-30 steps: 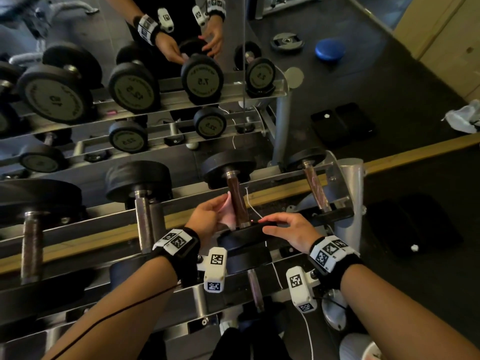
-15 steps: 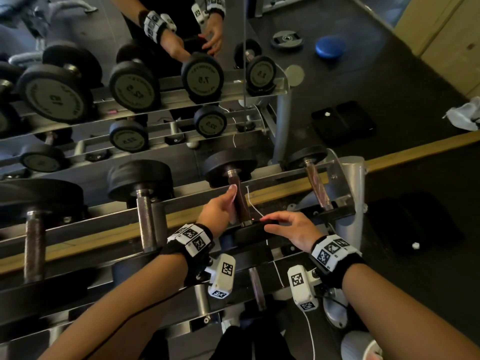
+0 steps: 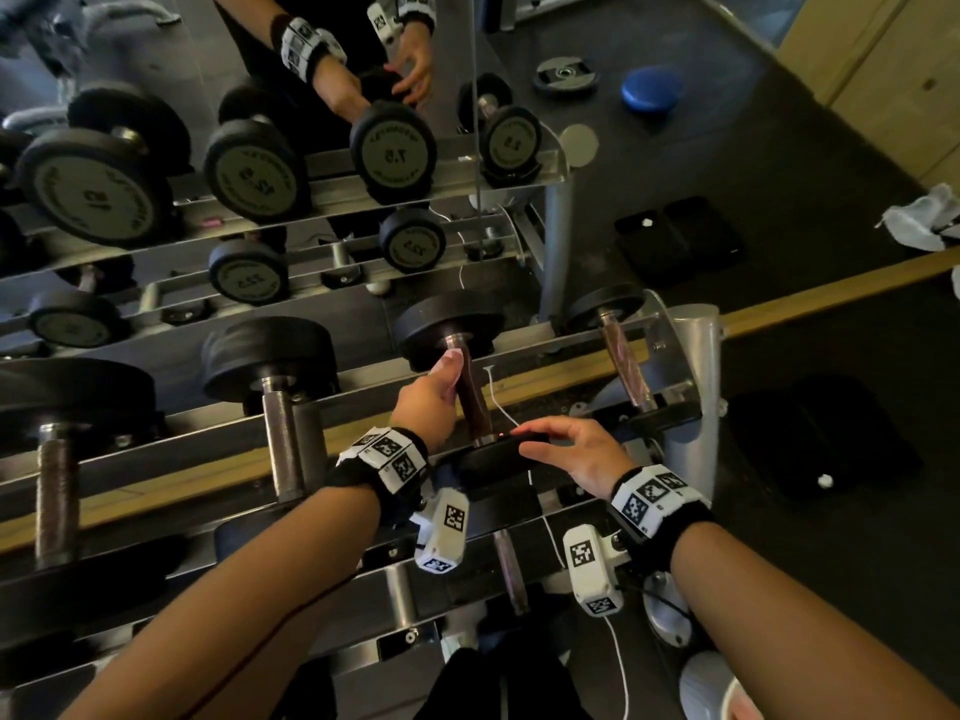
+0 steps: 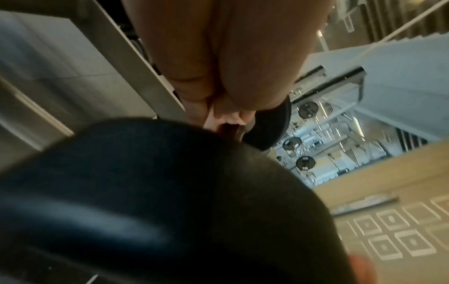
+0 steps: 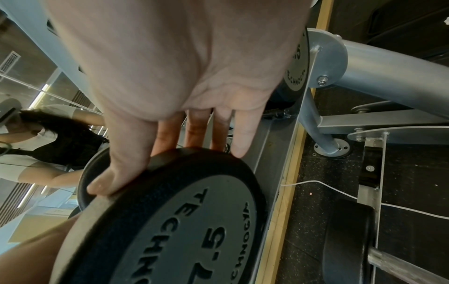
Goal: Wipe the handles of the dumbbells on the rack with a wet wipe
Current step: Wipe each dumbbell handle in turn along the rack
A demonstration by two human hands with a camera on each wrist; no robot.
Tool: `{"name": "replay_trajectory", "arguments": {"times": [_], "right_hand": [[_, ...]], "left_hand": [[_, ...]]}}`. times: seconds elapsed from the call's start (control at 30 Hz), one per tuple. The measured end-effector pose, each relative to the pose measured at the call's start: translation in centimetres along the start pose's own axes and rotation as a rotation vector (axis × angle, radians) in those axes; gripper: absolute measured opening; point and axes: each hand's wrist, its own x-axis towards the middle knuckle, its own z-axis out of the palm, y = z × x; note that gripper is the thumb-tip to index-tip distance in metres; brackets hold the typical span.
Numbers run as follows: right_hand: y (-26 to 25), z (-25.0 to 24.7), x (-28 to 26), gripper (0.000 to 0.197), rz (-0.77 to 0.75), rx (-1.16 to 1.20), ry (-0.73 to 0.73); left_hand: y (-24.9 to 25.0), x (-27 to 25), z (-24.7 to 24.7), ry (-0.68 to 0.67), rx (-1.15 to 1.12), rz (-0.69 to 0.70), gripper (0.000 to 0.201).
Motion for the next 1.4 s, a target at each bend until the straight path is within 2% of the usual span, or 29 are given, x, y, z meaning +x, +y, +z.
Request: {"name": "replay_trajectory", "arguments": {"times": [0.07,0.13,0.2,0.3,0.37,0.43,0.53,0.6,0.7,0.83,0.93,1.17,1.3,1.4], "right_hand": [[0.0,-0.1,0.0,0.025,-0.003,-0.009,-0.003],[-0.1,-0.1,0.0,0.025,-0.006,-0.035,-0.009],[-0.3,-0.1,0.0,0.028,-0.001,-0.057,-0.011],[-0.5,-0.1,-0.1,0.024,0.01,-0.068,0.0],[-0.6,0.0,-0.2,0.022,0.012,-0.074,0.004],[-1.0,0.1,-0.5,0.021,0.018,-0.064,-0.002],[-1.7,0.4,-1.0,0.019,0.03,-0.035,0.011],[-2.0,0.6,-1.2,0.02,0.036,-0.028,0.034],[-3.2,0.8,-1.3,0.029,0.033,-0.059,0.044],[-6.2,1.2,-0.5,0.048,-0.061,-0.017,0.054],[-7.7,1.8,0.3,0.04,-0.069,0.063,0.003],[-7.8,0.8,2.0,0.016,-0.093,0.034,0.041],[-7.7,-1.1,2.9,0.019,0.016,0.156,-0.065],[-7.8,-2.1,4.1,0.025,0.092,0.136,-0.107]], "left_hand": [[-0.5,-0.6,-0.1,-0.035,0.184,0.078,0.041],[-0.9,-1.5,-0.3,-0.071,0.238,0.105,0.041],[-1.0,-2.4,-0.2,-0.076,0.122,0.092,0.034],[-0.7,-3.8,-0.5,-0.2,-0.226,-0.034,0.033],[-0.2,-4.3,-1.4,-0.299,-0.242,-0.099,0.032],[0.3,-4.3,-2.4,-0.389,-0.243,-0.097,0.022],[1.1,-4.7,-3.9,-0.488,-0.435,-0.129,0.038],[1.5,-5.1,-4.8,-0.418,-0.511,-0.101,0.047],[2.0,-5.5,-5.5,-0.355,-0.487,-0.001,0.065],[2.6,-5.5,-5.7,-0.301,-0.501,0.074,0.065],[3.1,-5.5,-5.2,-0.238,-0.482,0.108,0.06],[3.4,-5.2,-3.4,-0.075,-0.51,0.049,0.049],[3.9,-5.0,-1.7,0.001,-0.522,0.007,0.052],[3.9,-5.1,-0.8,0.153,-0.534,-0.097,0.051]]}}
